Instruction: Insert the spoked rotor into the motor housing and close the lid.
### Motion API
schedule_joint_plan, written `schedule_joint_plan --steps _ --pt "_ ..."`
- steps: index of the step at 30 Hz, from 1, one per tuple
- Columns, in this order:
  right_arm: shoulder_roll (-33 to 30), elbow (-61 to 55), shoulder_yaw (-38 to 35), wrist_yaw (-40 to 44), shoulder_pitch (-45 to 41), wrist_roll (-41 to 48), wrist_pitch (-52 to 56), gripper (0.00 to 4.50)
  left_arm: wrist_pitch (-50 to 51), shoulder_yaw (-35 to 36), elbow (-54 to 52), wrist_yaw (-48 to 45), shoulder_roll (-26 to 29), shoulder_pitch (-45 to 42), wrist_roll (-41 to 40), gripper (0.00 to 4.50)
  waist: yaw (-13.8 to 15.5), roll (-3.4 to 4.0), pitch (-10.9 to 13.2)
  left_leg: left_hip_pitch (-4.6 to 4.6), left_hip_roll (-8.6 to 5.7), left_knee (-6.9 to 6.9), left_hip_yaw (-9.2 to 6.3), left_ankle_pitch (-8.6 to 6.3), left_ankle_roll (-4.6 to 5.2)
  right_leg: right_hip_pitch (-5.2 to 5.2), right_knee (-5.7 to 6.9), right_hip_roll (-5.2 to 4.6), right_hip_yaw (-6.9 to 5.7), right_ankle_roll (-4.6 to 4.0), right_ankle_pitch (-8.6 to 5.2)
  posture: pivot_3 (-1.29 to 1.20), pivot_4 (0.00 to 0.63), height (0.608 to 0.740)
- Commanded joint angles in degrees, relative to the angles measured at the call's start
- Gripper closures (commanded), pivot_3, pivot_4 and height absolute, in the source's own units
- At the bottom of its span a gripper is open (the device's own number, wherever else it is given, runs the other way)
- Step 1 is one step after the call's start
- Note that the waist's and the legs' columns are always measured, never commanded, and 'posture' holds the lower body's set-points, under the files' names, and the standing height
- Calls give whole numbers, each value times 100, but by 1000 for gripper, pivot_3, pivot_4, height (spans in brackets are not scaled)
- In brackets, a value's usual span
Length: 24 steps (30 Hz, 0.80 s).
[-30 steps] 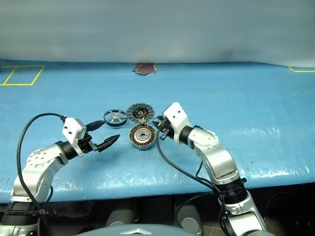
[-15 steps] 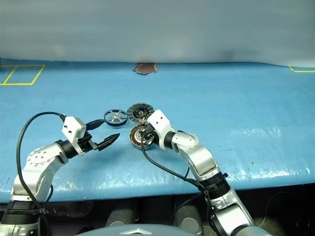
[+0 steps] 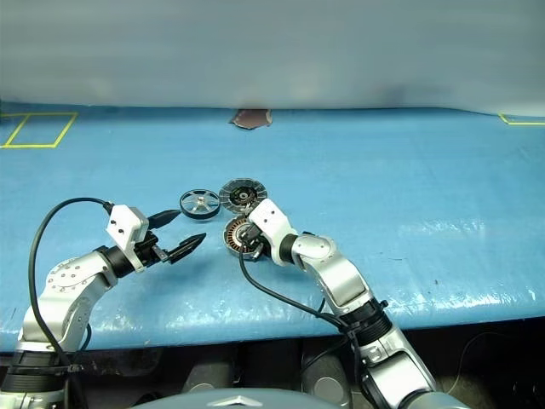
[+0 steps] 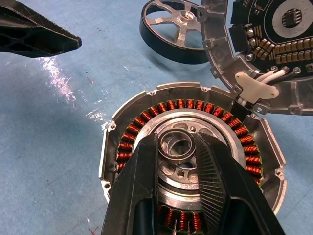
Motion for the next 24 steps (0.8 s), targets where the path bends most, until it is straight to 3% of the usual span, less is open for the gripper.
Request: schedule_joint_plan --steps 1,11,17,24 --pt "37 -64 -141 -15 -84 11 -147 3731 -55 139 -254 19 12 -23 -41 0 0 0 0 0 0 0 0 0 0 0 0 0 0 0 0 0 150 740" --pt "92 170 -160 -29 -108 -24 -201 3731 -54 122 -258 38 14 -12 -28 0 -6 0 0 0 0 0 0 0 0 0 0 0 0 0 0 0 150 740" --pt "95 143 -171 -64 -99 -50 -266 1815 -51 129 -264 51 24 16 -26 0 -13 0 0 0 0 0 0 0 0 1 0 0 0 0 0 0 150 740" --pt "100 -43 -223 -48 -81 -23 -255 1815 -67 109 -225 63 21 -17 -6 0 -13 0 0 0 0 0 0 0 0 0 0 0 0 0 0 0 150 740"
